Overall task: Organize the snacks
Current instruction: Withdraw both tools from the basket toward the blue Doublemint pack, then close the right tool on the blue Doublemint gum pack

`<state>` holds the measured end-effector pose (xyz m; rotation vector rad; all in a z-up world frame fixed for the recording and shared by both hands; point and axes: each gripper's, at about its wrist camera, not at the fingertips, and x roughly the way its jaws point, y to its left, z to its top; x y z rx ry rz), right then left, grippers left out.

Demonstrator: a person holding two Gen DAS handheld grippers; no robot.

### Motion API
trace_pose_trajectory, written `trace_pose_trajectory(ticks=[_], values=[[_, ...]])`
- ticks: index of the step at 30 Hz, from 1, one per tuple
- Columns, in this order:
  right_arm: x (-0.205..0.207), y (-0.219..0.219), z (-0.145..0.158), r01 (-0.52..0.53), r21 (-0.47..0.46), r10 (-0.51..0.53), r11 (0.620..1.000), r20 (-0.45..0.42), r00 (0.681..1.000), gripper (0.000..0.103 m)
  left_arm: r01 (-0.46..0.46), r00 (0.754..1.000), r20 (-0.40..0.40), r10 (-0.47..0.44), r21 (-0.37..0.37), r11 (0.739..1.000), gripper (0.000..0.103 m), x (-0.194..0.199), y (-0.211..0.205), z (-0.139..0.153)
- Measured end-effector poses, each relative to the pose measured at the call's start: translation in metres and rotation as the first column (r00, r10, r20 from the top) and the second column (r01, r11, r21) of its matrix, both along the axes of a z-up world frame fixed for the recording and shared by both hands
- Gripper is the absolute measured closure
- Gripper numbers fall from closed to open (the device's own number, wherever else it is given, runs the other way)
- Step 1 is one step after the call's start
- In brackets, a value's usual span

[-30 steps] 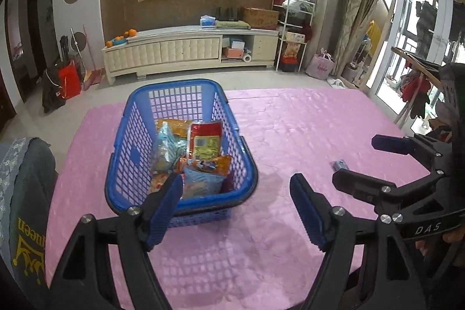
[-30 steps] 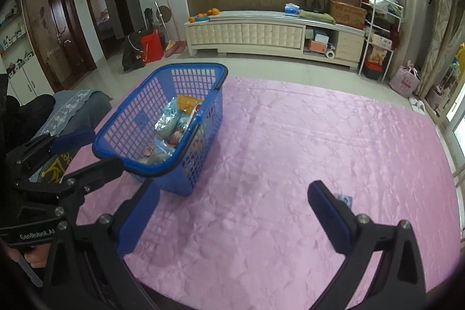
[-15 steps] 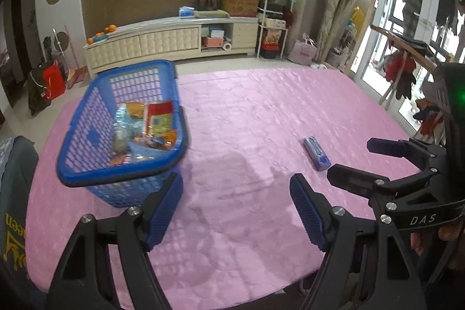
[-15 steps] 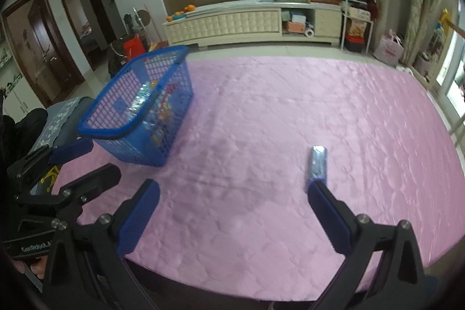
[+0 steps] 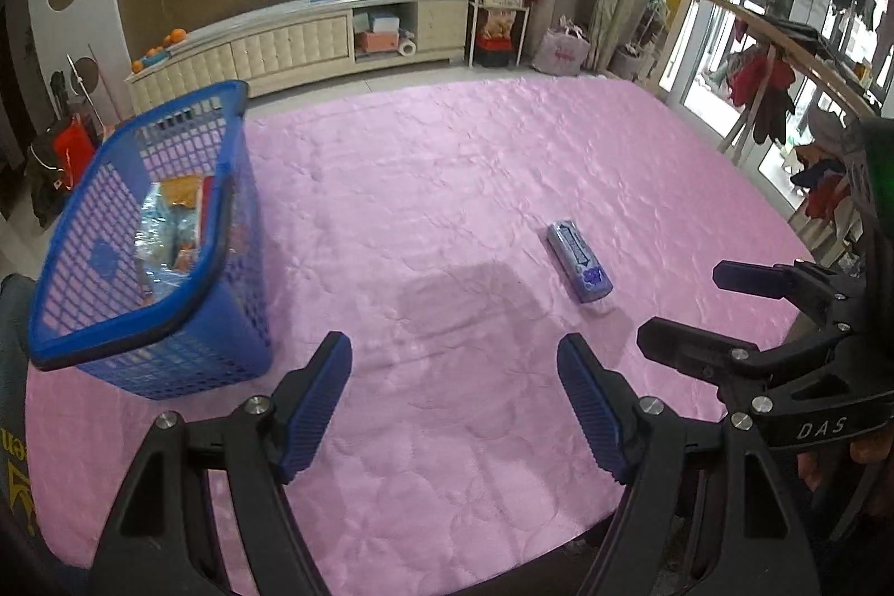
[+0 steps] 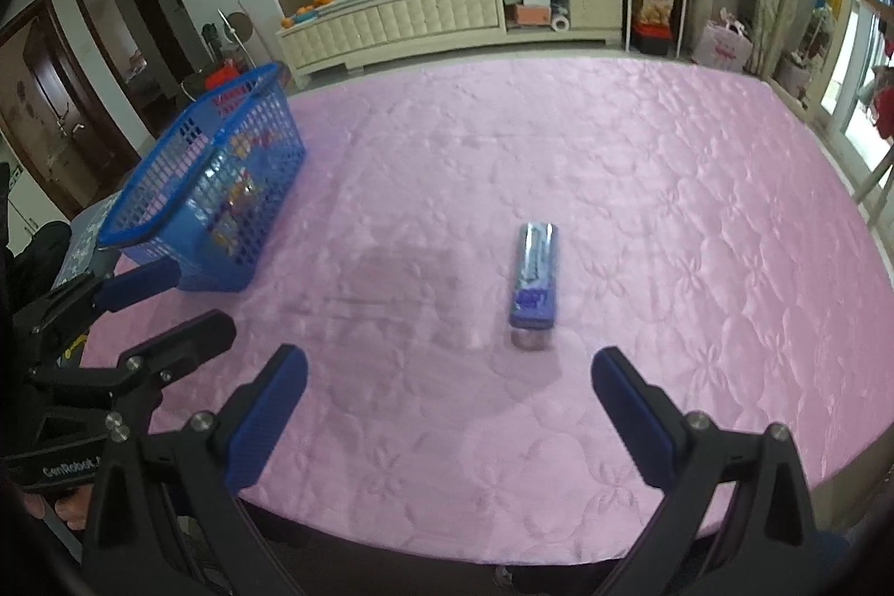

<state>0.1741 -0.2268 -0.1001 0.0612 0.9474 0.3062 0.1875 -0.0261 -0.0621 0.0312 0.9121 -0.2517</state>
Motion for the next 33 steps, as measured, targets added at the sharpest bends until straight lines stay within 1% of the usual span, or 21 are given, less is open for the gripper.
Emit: trace_pose_trajectory(ticks=[3, 9, 15, 17, 20, 24, 26, 28, 31, 33], values=[[0.006, -0.009, -0.010, 0.007, -0.002, -0.007, 1.000, -0.022, 1.000, 0.000, 0.027, 1.000, -0.014, -0.027, 0.005, 1.000, 0.029, 0.005, -0.008, -0.005], [0.026, -0.020, -0.032, 0.020, -0.014, -0.021, 1.000, -0.073, 0.997, 0.000, 0.061, 0.997, -0.043, -0.058, 0.059, 0.996, 0.029, 0.022, -0.025, -0.023], [0.043, -0.020, -0.042, 0.030, -0.051, -0.033, 0.998, -0.059, 0.998, 0.001, 0.053, 0.994, -0.100, -0.048, 0.045, 0.998, 0.029, 0.046, -0.024, -0.045], [0.049, -0.021, -0.045, 0.031, -0.046, -0.034, 0.998, -0.062, 0.998, 0.003, 0.041, 0.992, -0.118, -0.035, 0.043, 0.998, 0.029, 0.055, -0.025, -0.051], [0.061, -0.020, -0.054, 0.023, -0.049, -0.027, 0.999, -0.081, 0.996, 0.012, 0.034, 0.992, -0.121, -0.025, 0.067, 0.997, 0.029, 0.066, -0.027, -0.060], [0.073, -0.016, -0.065, -0.013, -0.067, 0.006, 0.998, -0.095, 0.995, 0.033, 0.029, 0.990, -0.141, -0.022, 0.043, 0.999, 0.029, 0.079, -0.027, -0.067], [0.078, -0.012, -0.070, -0.026, -0.088, 0.019, 0.996, -0.087, 0.996, 0.038, 0.026, 0.989, -0.144, -0.020, 0.039, 0.999, 0.029, 0.085, -0.026, -0.070], [0.084, -0.009, -0.077, -0.046, -0.089, 0.036, 0.995, -0.104, 0.994, 0.046, 0.026, 0.989, -0.148, -0.019, 0.042, 0.999, 0.029, 0.091, -0.028, -0.075], [0.087, -0.005, -0.077, -0.058, -0.112, 0.048, 0.992, -0.091, 0.995, 0.049, 0.023, 0.989, -0.149, -0.017, 0.040, 0.999, 0.029, 0.095, -0.030, -0.079], [0.091, -0.004, -0.077, -0.048, -0.137, 0.038, 0.989, -0.076, 0.996, 0.051, 0.029, 0.988, -0.150, -0.024, 0.030, 0.999, 0.029, 0.096, -0.032, -0.081]])
